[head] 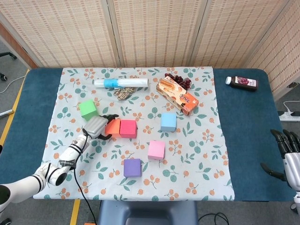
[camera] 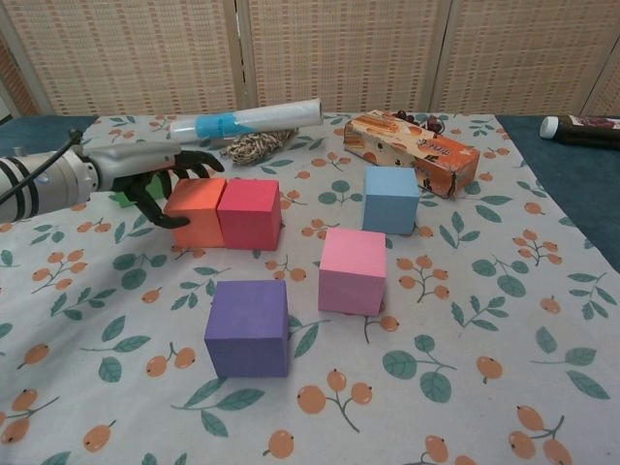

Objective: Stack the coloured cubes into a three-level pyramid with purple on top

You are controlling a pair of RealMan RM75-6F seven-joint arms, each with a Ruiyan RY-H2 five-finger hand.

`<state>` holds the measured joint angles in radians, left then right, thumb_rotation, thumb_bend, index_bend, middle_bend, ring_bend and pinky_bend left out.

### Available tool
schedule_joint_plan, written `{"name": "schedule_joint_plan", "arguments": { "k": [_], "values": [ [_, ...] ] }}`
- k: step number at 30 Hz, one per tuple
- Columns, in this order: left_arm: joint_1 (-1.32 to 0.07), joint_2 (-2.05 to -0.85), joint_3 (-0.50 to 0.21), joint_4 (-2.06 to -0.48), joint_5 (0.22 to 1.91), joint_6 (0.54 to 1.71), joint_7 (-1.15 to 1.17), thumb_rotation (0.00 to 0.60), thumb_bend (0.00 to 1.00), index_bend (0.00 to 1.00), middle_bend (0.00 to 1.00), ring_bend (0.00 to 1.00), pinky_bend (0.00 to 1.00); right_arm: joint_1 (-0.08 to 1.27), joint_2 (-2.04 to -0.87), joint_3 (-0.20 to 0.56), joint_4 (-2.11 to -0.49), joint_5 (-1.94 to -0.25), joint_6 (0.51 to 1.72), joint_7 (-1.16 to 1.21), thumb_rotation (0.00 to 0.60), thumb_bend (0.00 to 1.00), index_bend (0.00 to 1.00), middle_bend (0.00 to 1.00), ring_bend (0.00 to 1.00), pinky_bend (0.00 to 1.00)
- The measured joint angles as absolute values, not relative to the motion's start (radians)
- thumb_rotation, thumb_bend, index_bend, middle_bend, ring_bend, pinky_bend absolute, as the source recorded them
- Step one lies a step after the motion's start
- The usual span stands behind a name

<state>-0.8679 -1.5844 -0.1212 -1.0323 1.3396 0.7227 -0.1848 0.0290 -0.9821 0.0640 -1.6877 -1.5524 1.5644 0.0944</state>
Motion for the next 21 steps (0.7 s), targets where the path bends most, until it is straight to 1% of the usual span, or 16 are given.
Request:
{"name": "schedule_joint_plan", "arguments": {
  "k": [5, 17, 19, 21],
  "values": [
    [-0.866, -1.577, -0.121, -1.046, 1.335, 0.723, -0.172, 0.600, 0.34, 0.06, 0.13, 0.23, 0.37, 0.029, -0.982, 0.064, -1.685, -1.555, 1.566, 0.098, 0.600, 0.06, 0.00, 0.09, 0.00, 0.06],
    [-0.867, -1.568, -0.120, -1.069, 1.342, 0.731, -0.157, 0.600, 0.34, 0.06, 0.12, 0.21, 0.37, 0.025, -0.982, 0.064, -1.681, -1.558, 1.571, 0.105, 0.600, 0.06, 0.00, 0.09, 0.00, 0.06],
    [-0.865, -1.562, -0.121, -1.077, 1.342, 0.737, -0.153, 0.600, 0.34, 0.06, 0.12, 0.20, 0.37, 0.025, -0.982, 0.064, -1.679, -1.557, 1.572, 0.108, 0.600, 0.06, 0.00, 0.09, 0.00, 0.06],
    [-0.862, -1.552, -0.121, -1.086, 1.342, 0.746, -0.148, 0.600, 0.35, 0.06, 0.11, 0.17, 0.36, 0.025, -0.983, 0.065, -1.677, -1.559, 1.573, 0.112, 0.600, 0.06, 0.00, 0.09, 0.00, 0.06]
  ]
}}
